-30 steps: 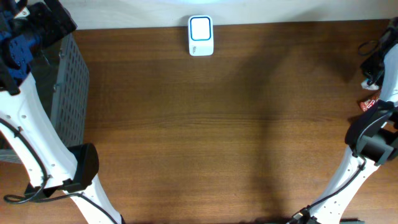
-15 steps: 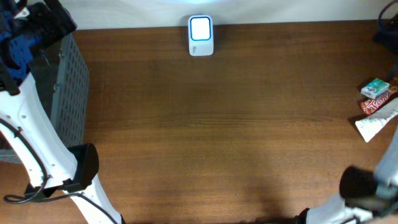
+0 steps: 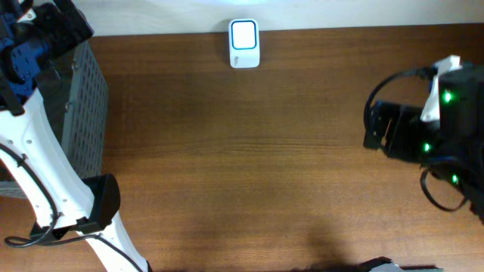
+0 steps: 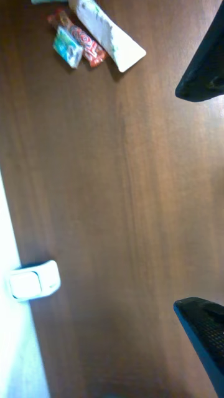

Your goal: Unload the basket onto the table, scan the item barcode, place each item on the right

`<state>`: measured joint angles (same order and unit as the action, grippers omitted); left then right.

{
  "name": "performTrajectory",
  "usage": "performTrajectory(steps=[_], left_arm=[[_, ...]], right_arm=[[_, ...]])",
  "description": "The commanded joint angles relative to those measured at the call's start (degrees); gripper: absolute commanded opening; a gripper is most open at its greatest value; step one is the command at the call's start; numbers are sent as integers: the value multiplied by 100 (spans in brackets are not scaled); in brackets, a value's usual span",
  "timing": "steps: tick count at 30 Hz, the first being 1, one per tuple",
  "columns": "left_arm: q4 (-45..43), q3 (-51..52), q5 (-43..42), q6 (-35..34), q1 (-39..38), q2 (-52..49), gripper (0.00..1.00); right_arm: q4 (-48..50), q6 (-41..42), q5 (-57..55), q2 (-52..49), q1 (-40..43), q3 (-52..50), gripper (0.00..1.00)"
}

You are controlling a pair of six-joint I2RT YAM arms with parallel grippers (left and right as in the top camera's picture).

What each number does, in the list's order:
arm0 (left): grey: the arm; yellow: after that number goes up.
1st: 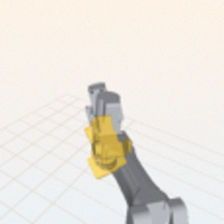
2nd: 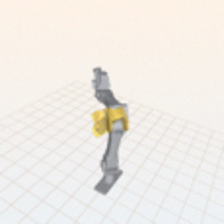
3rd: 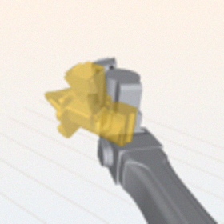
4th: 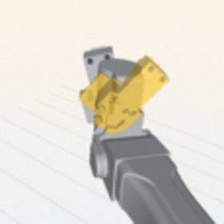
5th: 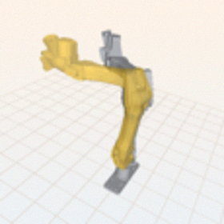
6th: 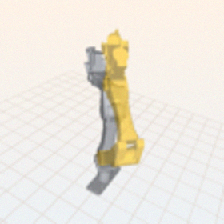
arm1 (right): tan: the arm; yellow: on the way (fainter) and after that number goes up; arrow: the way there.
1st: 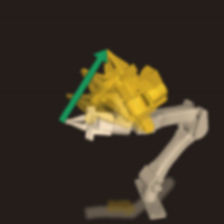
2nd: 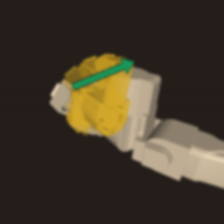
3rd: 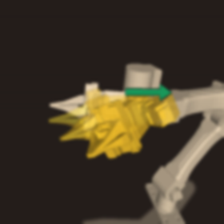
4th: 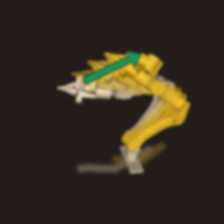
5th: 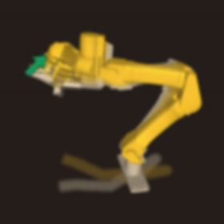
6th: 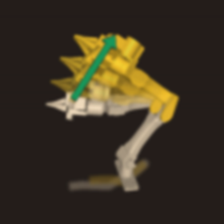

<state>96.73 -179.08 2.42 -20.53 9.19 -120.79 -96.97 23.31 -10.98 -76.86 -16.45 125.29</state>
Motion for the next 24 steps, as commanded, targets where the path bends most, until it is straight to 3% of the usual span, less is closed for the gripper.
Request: performTrajectory(steps=[1,12,17,24], left_arm=[[-2,-22,39,90,37,81,99],[-2,-20,39,90,37,81,99],[-2,-22,39,90,35,81,99],[-2,-22,39,90,37,81,99]], right_arm=[[-35,-33,155,35,-81,-358,99],[-35,-442,155,605,-81,-715,99],[162,-442,63,1434,-79,-2155,99],[1969,-507,-142,3204,557,-5045,99]])
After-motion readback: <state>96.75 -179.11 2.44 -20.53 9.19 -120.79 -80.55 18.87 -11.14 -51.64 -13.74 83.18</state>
